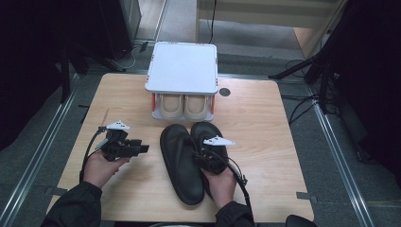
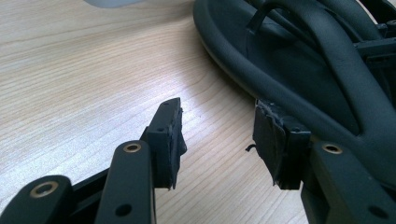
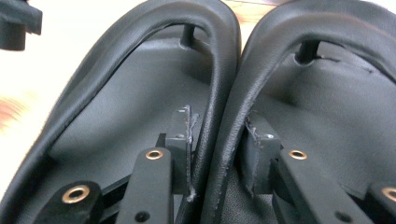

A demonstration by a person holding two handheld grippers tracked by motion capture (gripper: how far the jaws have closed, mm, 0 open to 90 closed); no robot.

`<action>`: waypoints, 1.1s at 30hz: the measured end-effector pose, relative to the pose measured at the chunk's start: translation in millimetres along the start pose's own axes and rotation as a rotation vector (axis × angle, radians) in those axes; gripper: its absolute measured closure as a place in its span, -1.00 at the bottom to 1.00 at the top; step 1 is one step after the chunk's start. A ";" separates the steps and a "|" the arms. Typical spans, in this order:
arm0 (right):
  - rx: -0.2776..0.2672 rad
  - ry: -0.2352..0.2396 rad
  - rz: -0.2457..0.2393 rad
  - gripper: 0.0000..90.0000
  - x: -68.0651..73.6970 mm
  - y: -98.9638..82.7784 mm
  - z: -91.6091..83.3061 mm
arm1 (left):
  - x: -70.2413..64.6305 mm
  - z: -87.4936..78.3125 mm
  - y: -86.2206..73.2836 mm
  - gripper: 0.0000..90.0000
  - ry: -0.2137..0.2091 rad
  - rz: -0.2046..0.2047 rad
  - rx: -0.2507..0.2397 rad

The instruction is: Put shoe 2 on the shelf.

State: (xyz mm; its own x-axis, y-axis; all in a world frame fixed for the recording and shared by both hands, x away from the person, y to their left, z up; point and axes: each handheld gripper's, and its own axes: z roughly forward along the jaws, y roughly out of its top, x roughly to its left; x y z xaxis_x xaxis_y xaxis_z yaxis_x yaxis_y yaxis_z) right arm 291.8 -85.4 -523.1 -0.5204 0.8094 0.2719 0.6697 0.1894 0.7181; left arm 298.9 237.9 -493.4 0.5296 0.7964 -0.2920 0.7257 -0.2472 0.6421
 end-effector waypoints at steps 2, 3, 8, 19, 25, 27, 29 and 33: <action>0.003 0.004 0.013 0.55 -0.9 0.4 -0.3 | 0.3 0.2 0.1 0.17 -0.001 0.000 0.001; 0.003 0.002 0.013 0.56 -0.7 0.4 -0.3 | 0.5 0.4 0.1 0.17 -0.002 -0.001 0.000; 0.016 0.004 0.036 0.63 -1.7 2.3 -0.9 | -0.6 1.3 0.1 0.17 -0.001 0.003 0.002; 0.035 0.000 0.062 0.69 -6.3 3.7 -6.0 | 0.2 1.4 0.4 0.17 -0.001 0.001 0.003; 0.051 0.008 0.060 0.69 -7.8 3.4 -13.8 | 1.3 0.1 0.3 0.15 -0.004 0.000 -0.002; 0.052 0.014 0.048 0.69 -8.5 3.9 -19.3 | 2.0 -0.6 0.4 0.15 -0.003 -0.002 -0.005; 0.050 0.023 0.027 0.69 -9.3 4.7 -24.7 | 3.0 -1.5 0.4 0.15 -0.004 -0.006 -0.006; 0.070 0.080 -0.021 0.69 -11.4 7.5 -32.9 | 4.4 -2.2 0.3 0.13 -0.004 -0.013 -0.006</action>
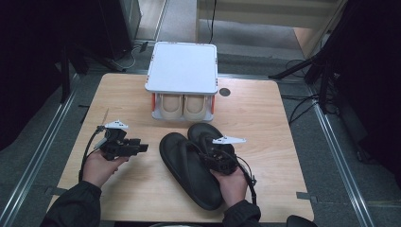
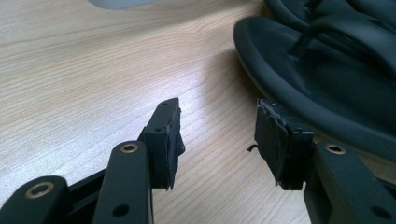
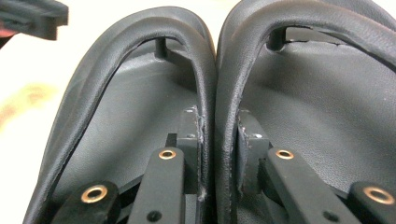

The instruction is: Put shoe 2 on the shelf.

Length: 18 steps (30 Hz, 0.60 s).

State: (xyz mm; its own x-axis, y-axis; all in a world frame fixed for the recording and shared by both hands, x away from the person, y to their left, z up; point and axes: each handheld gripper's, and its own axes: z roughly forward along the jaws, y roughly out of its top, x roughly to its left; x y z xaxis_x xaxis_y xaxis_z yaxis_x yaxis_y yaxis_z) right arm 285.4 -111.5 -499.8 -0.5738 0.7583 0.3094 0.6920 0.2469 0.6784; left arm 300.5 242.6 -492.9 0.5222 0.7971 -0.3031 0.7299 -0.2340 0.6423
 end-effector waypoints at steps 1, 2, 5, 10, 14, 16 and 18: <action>0.009 0.015 -0.009 0.69 -0.2 0.8 -1.2 | 0.2 -0.4 -0.1 0.13 0.001 -0.003 -0.004; 0.018 0.039 -0.025 0.69 -0.7 2.1 -2.8 | 0.4 -0.8 -0.2 0.13 0.006 -0.005 -0.009; 0.037 0.075 -0.078 0.69 -0.5 6.0 -5.0 | 3.0 -3.5 -0.4 0.13 0.010 -0.007 -0.018; 0.049 0.138 -0.148 0.69 -1.4 13.9 -5.8 | 9.0 -9.6 -1.9 0.12 0.019 -0.030 -0.034; 0.094 0.203 -0.198 0.69 -1.5 20.2 -2.6 | 14.6 -14.4 -4.4 0.12 0.028 -0.046 -0.041; 0.113 0.240 -0.213 0.69 -2.3 21.7 -0.2 | 17.3 -17.2 -6.0 0.11 0.036 -0.055 -0.050; 0.136 0.266 -0.216 0.69 -3.2 23.4 2.1 | 20.1 -19.9 -8.3 0.11 0.043 -0.064 -0.052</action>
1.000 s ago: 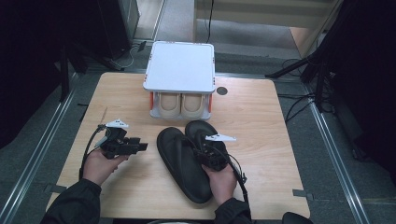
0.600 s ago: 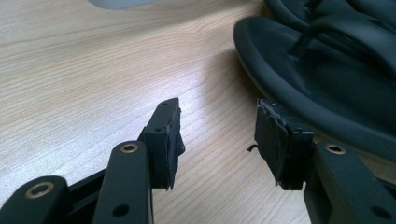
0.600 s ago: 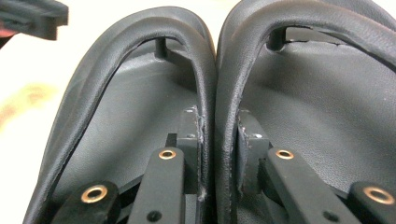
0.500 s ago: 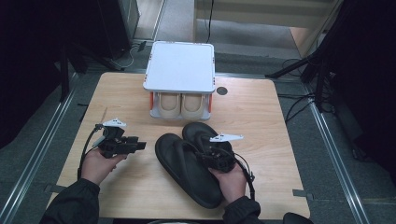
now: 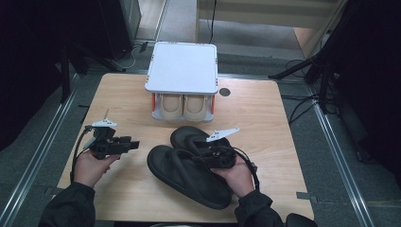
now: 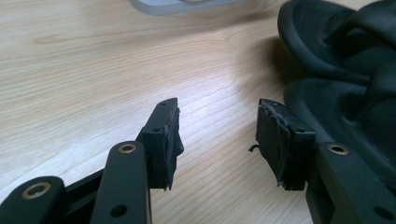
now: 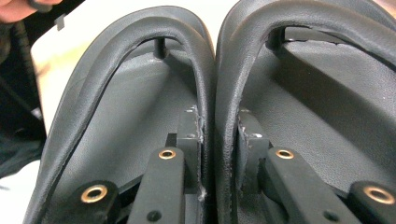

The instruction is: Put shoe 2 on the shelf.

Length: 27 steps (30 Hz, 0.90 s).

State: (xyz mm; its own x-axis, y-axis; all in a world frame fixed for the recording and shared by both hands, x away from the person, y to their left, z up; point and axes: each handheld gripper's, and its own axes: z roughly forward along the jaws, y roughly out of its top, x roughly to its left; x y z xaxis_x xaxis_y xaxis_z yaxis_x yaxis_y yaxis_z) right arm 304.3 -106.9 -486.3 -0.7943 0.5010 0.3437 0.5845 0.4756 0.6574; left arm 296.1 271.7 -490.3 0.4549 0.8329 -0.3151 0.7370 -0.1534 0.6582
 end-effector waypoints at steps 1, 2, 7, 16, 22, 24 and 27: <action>0.006 0.008 -0.009 0.69 -1.1 0.9 1.1 | 1.1 -1.1 -0.5 0.11 -0.001 -0.002 0.005; 0.011 0.010 -0.016 0.69 -1.3 1.9 1.7 | 2.0 -2.4 -1.6 0.11 0.004 -0.008 0.004; 0.029 0.043 -0.054 0.69 -4.7 10.3 5.9 | 4.2 -6.5 -6.0 0.11 0.021 -0.018 -0.005; 0.057 0.101 -0.094 0.68 -9.0 27.4 17.9 | 10.1 -15.7 -15.2 0.10 0.047 -0.050 -0.016; 0.079 0.126 -0.115 0.69 -8.8 39.1 25.7 | 12.1 -19.8 -20.2 0.10 0.054 -0.067 -0.010; 0.079 0.137 -0.125 0.69 -8.3 44.5 26.9 | 12.4 -20.8 -21.8 0.10 0.058 -0.073 -0.012; 0.082 0.147 -0.143 0.69 -7.2 53.4 28.2 | 12.1 -21.1 -23.4 0.10 0.062 -0.071 -0.006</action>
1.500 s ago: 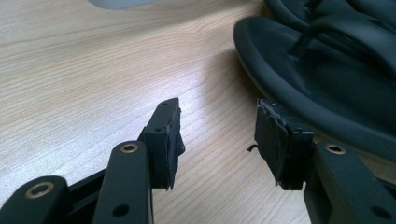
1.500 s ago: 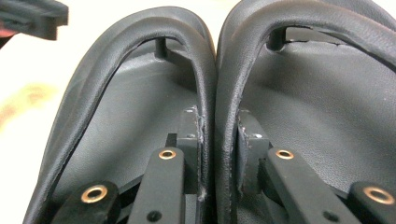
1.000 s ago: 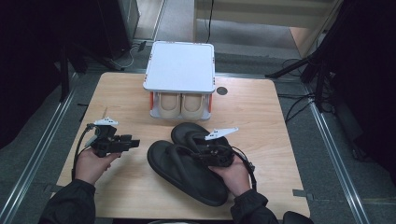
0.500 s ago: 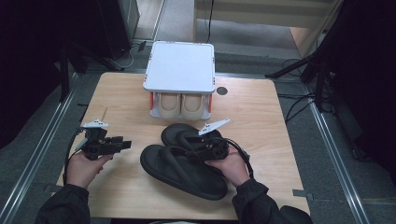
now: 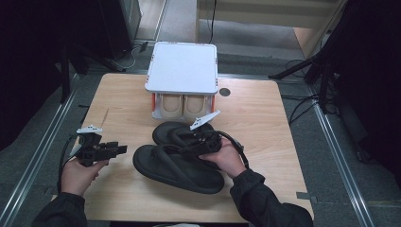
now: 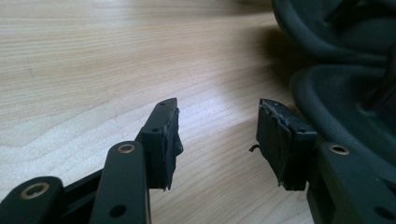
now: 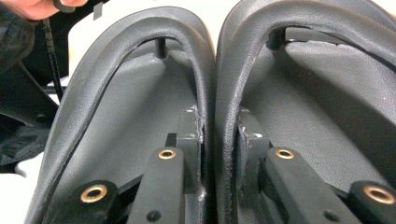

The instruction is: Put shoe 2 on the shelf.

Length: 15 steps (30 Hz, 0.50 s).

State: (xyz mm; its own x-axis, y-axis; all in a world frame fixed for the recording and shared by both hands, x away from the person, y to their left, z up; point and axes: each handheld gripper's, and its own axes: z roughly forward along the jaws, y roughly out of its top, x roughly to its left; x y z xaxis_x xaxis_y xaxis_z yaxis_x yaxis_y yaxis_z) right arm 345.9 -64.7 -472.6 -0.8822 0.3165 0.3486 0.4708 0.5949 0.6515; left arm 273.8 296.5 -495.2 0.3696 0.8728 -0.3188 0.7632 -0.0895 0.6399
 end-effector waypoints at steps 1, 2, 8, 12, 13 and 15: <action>0.000 0.002 -0.008 0.69 0.1 2.8 0.0 | -0.1 0.2 -0.6 0.10 0.003 0.001 -0.002; 0.000 0.005 -0.016 0.69 0.0 5.5 -0.2 | 0.1 0.2 -0.9 0.10 0.002 -0.001 -0.002; -0.018 0.039 -0.032 0.69 0.2 20.8 -5.9 | 3.6 -1.5 -2.4 0.09 0.008 -0.016 -0.004; -0.017 0.041 -0.043 0.69 2.1 31.5 -13.5 | 4.0 -1.3 -2.6 0.09 0.008 -0.011 0.000; -0.016 0.042 -0.047 0.69 2.1 33.2 -14.7 | 4.0 -1.3 -2.7 0.09 0.008 -0.010 0.001; -0.011 0.040 -0.052 0.69 3.2 38.1 -18.6 | 4.3 -1.2 -2.7 0.09 0.007 -0.012 0.002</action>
State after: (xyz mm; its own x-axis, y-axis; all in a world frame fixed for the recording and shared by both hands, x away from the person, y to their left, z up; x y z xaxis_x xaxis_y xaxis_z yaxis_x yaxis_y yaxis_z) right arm 361.0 -54.7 -434.2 -0.9051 0.2555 0.3400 0.4241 0.6019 0.6766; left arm 272.7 301.1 -497.4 0.3568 0.8770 -0.3218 0.7685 -0.0797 0.6349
